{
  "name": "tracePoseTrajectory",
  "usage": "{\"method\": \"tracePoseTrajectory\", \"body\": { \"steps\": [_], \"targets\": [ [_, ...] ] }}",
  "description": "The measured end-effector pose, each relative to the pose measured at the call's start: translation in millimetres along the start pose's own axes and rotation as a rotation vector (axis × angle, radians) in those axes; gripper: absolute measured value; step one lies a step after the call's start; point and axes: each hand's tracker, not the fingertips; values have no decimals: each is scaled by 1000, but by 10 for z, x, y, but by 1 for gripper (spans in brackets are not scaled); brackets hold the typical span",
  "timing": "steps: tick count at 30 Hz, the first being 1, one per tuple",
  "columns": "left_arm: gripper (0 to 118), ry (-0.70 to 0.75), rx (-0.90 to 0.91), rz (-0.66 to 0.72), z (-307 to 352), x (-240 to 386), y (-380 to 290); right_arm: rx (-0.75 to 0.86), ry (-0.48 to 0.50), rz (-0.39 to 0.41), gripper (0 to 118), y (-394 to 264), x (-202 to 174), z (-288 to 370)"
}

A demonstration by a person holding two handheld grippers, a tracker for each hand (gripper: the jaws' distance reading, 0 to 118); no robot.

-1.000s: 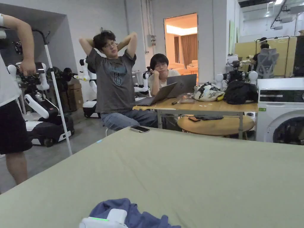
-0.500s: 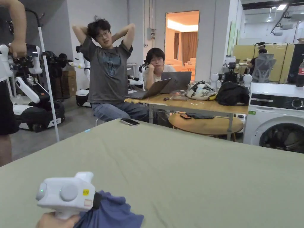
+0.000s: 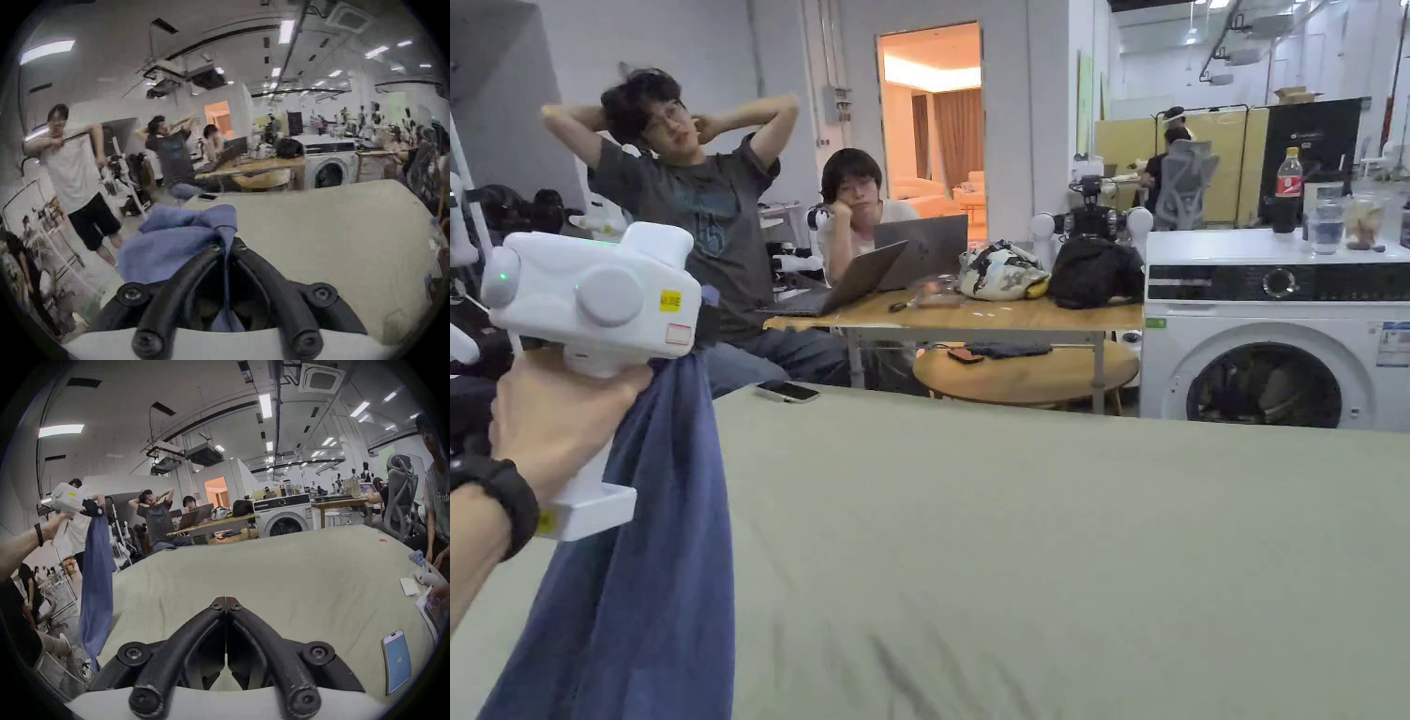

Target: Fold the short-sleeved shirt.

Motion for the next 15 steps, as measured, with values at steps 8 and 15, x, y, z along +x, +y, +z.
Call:
{"method": "tracePoseTrajectory", "body": {
  "steps": [8, 15],
  "targets": [
    [0, -528, -56, 20, -385, 2297, -1192, 65, -96, 120, 0, 402, 220, 164],
    [0, -988, -135, -7, 376, 4484, -2150, 111, -239, 91, 0, 646, 739, 424]
  ]
}}
